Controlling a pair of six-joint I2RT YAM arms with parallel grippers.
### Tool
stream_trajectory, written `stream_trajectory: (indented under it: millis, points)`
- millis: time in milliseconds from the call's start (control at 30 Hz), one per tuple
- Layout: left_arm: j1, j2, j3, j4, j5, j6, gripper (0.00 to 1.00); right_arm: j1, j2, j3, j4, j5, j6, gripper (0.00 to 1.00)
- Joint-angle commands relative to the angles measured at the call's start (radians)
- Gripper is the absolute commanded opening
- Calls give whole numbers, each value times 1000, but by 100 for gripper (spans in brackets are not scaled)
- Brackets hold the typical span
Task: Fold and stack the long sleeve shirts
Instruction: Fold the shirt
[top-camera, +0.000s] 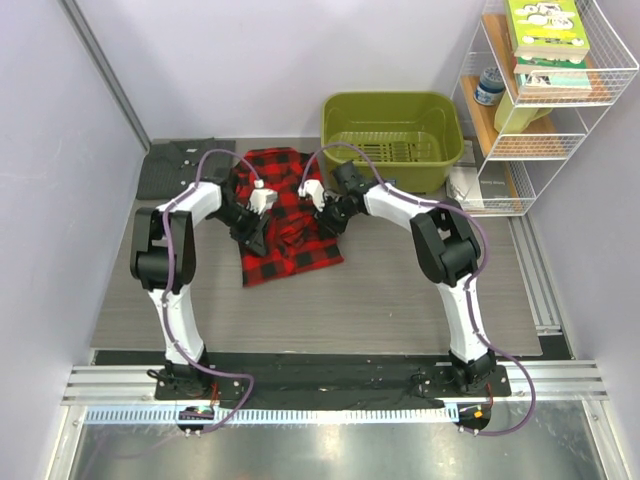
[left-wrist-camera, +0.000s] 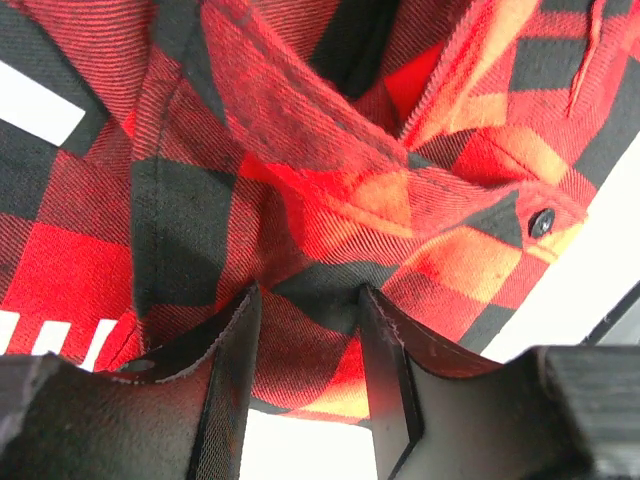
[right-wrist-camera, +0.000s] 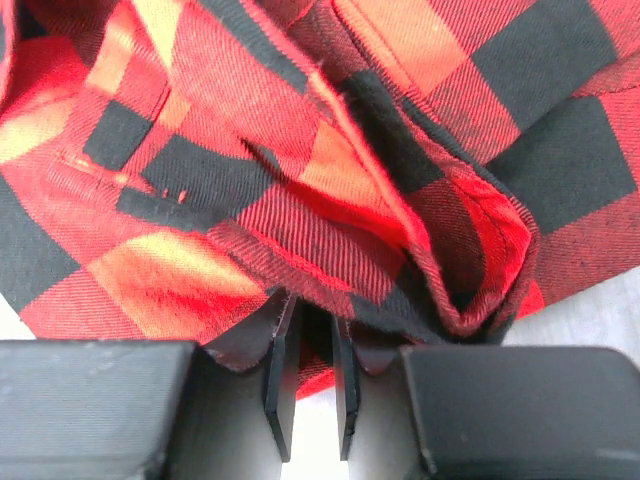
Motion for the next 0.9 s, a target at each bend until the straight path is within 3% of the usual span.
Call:
stream_trajectory:
  millis: [0,233,333,467,600,733,867]
  points:
    - [-23,-75,-140,-98,-1,70,45,32,-113,-160,-41,-19,40,24]
    - [-31,-257,-298,-228,115,165,48,94,-354,-407,-64,-73,92,26]
    - [35,-342,-257,-291,210,212,60,94,-438,-382,-133,-90,72,34]
    - [75,-402,-202,-298,254,298,74,92,-510,-371,-108,-73,8,52]
    - [77,-394,-214,-164,211,338,80,92,-487,-359,-20,-23,-33,70]
    - [75,-298,-200,-137,157,377,81,92,-405,-310,24,23,-92,85]
    - [69,-242,-189,-90,148,378,79,94,-328,-282,39,27,-170,88]
